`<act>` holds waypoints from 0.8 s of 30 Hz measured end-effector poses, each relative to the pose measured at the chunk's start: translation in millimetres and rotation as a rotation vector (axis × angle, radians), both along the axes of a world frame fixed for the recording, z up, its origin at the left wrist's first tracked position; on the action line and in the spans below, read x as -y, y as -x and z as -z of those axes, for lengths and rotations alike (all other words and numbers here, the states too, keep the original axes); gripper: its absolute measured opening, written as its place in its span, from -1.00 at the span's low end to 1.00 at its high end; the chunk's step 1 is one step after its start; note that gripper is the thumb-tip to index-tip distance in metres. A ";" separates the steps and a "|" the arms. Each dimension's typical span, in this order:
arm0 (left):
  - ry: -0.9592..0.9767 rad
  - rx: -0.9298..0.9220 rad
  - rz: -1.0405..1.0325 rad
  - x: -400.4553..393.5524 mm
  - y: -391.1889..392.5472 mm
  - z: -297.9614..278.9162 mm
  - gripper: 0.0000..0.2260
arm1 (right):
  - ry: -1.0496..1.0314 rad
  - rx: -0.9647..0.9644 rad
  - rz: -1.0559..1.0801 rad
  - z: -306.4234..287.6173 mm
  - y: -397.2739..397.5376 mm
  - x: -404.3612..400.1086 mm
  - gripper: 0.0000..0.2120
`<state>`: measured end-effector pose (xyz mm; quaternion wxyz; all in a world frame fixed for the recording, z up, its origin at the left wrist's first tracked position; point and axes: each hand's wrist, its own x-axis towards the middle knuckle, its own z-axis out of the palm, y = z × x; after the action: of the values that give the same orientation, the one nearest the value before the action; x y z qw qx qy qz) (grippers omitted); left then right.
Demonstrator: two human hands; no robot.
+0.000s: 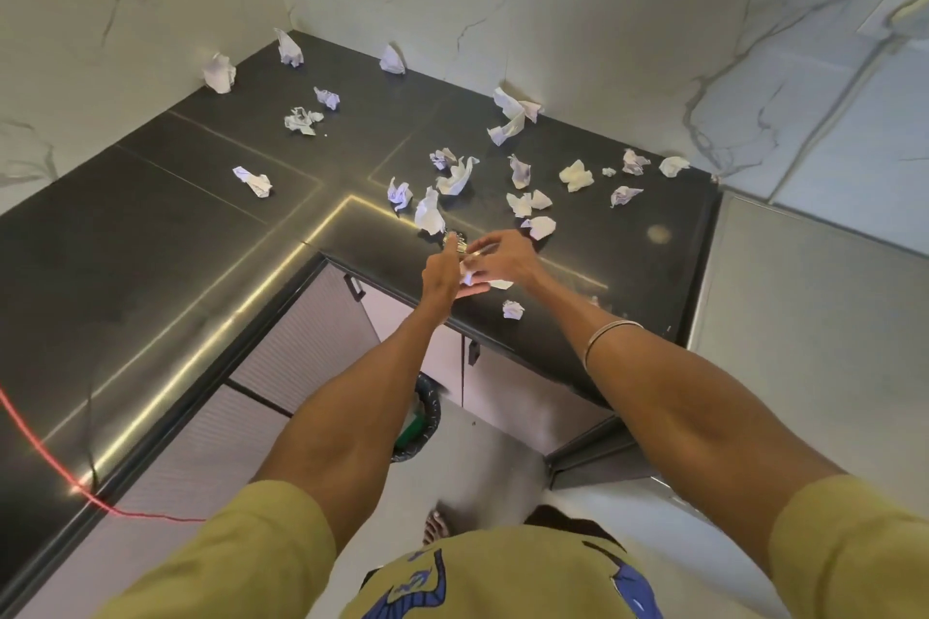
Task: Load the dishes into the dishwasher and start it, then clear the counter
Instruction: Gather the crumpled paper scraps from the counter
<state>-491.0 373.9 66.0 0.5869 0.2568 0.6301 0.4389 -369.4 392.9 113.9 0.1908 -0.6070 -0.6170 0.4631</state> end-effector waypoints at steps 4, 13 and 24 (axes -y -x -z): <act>0.009 -0.170 0.058 -3.8 6.5 8.0 -0.56 | -0.024 -0.001 0.013 11.7 17.3 1.7 -0.80; 0.052 -0.263 -0.013 -3.7 39.3 31.6 -0.57 | -0.209 0.443 -0.198 34.8 -37.2 -10.6 -0.59; 0.099 -0.135 -0.096 -14.5 8.7 27.4 -0.64 | -0.261 0.386 -0.388 66.0 -61.7 -4.7 -0.86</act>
<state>-499.8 388.4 38.6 0.5333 0.2260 0.7005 0.4168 -307.7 397.6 47.8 0.0545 -0.5248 -0.8007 0.2836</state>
